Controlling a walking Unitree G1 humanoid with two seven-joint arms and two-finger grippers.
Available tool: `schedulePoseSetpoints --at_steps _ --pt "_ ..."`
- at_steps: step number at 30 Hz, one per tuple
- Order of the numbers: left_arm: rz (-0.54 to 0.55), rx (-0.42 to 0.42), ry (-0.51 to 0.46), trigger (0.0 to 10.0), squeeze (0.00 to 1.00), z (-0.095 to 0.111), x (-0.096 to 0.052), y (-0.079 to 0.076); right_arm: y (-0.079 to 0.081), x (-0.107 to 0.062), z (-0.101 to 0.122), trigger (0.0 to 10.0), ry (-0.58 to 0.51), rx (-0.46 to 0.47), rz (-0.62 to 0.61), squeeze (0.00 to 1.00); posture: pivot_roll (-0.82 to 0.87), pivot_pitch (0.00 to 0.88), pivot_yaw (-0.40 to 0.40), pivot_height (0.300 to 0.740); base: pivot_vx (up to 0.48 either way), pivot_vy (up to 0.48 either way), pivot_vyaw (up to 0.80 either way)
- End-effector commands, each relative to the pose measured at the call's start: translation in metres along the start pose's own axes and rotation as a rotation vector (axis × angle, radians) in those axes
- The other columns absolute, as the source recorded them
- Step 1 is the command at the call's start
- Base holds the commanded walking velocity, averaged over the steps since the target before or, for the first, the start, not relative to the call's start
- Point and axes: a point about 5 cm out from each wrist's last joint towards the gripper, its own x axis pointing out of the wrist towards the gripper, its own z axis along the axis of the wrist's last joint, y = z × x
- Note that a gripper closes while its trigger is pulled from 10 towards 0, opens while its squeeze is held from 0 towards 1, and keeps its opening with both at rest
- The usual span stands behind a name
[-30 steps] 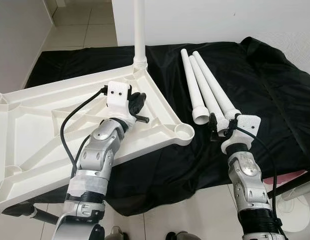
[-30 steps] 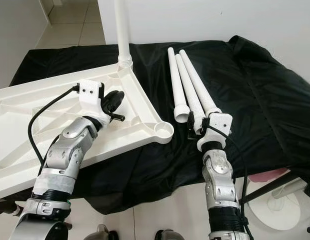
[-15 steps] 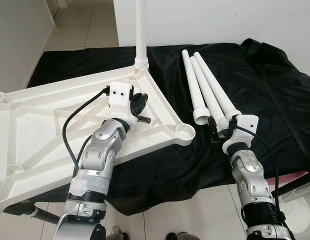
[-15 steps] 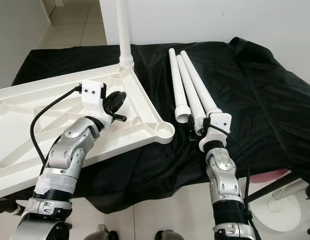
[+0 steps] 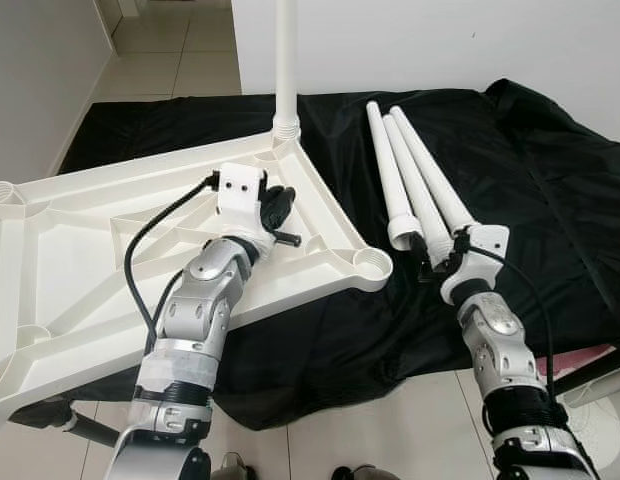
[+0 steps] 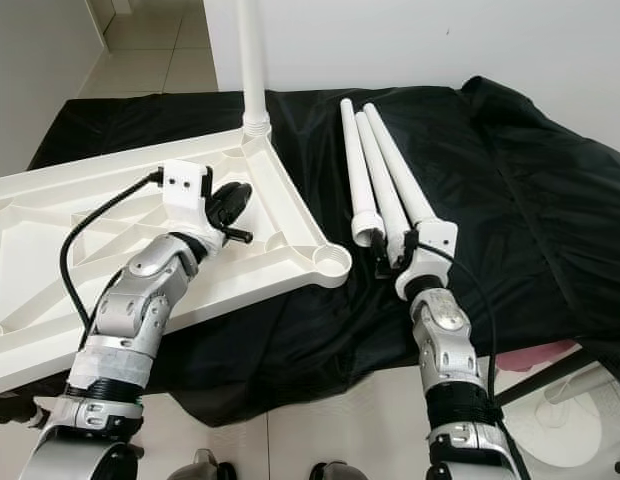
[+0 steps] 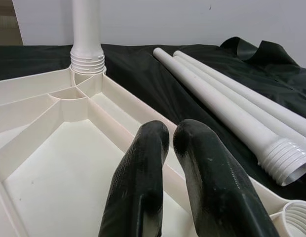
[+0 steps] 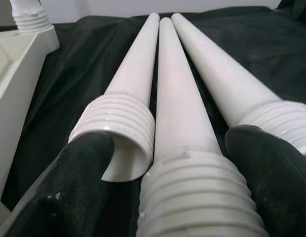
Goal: Building children table
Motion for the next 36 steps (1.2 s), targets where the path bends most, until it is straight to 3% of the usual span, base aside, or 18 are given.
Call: schedulePoseSetpoints --at_steps 1,19,20,21,22,24,26,27,28,30,31,35,36 --pt "0.039 0.017 -0.002 10.0 0.0 0.001 0.0 0.003 -0.002 0.001 -0.005 10.0 0.021 0.006 -0.001 0.0 -0.01 0.05 -0.029 0.74 0.0 0.0 0.0" --pt "0.046 0.07 -0.013 10.0 0.0 0.009 0.002 0.006 0.004 0.016 -0.015 10.0 0.062 0.014 -0.005 0.0 0.02 0.051 -0.015 0.74 0.0 0.0 0.0" --pt "0.046 0.073 -0.015 10.0 0.0 0.011 0.003 0.007 0.004 0.016 -0.018 7.9 0.072 0.025 -0.015 0.0 0.03 0.054 -0.014 0.74 0.0 0.0 0.0" --pt "0.046 0.073 -0.015 10.0 0.0 0.011 0.003 0.007 0.004 0.016 -0.018 7.9 0.072 0.025 -0.015 0.0 0.03 0.054 -0.014 0.74 0.0 0.0 0.0" --pt "0.047 0.077 -0.015 10.0 0.0 0.011 0.003 0.008 0.004 0.016 -0.02 4.8 0.082 0.03 -0.019 0.0 0.03 0.056 -0.008 0.74 0.0 0.0 0.0" --pt "0.047 0.079 -0.015 10.0 0.0 0.012 0.003 0.009 0.005 0.016 -0.022 4.8 0.095 0.04 -0.019 0.0 0.03 0.058 -0.005 0.74 0.0 0.0 0.0" --pt "0.049 0.088 -0.019 10.0 0.0 0.014 0.004 0.011 0.006 0.016 -0.027 2.7 0.115 0.045 -0.027 0.0 0.03 0.059 -0.001 0.74 0.0 0.0 0.0" --pt "0.05 0.09 -0.02 10.0 0.0 0.015 0.004 0.011 0.006 0.016 -0.028 2.7 0.121 0.05 -0.03 0.0 0.03 0.059 -0.001 0.74 0.0 0.0 0.0" --pt "0.049 0.09 -0.025 10.0 0.0 0.017 0.005 0.011 0.006 0.016 -0.029 1.6 0.121 0.048 -0.032 0.0 0.02 0.061 0.002 0.74 0.0 0.0 0.0" --pt "0.048 0.089 -0.028 10.0 0.0 0.018 0.006 0.011 0.006 0.016 -0.029 1.6 0.119 0.047 -0.033 0.0 0.02 0.061 0.003 0.74 0.0 0.0 0.0" --pt "0.048 0.091 -0.031 10.0 0.0 0.019 0.007 0.01 0.006 0.016 -0.029 0.5 0.115 0.047 -0.037 0.0 0.02 0.061 0.004 0.74 0.0 0.0 0.0" --pt "0.048 0.093 -0.036 10.0 0.0 0.02 0.008 0.01 0.005 0.016 -0.029 0.0 0.112 0.05 -0.05 0.0 0.02 0.06 0.004 0.74 0.0 0.0 0.0" --pt "0.045 0.095 -0.04 10.0 0.0 0.021 0.009 0.01 0.004 0.016 -0.027 2.8 0.1 0.051 -0.051 0.0 0.02 0.058 0.005 0.74 0.0 0.0 0.0"
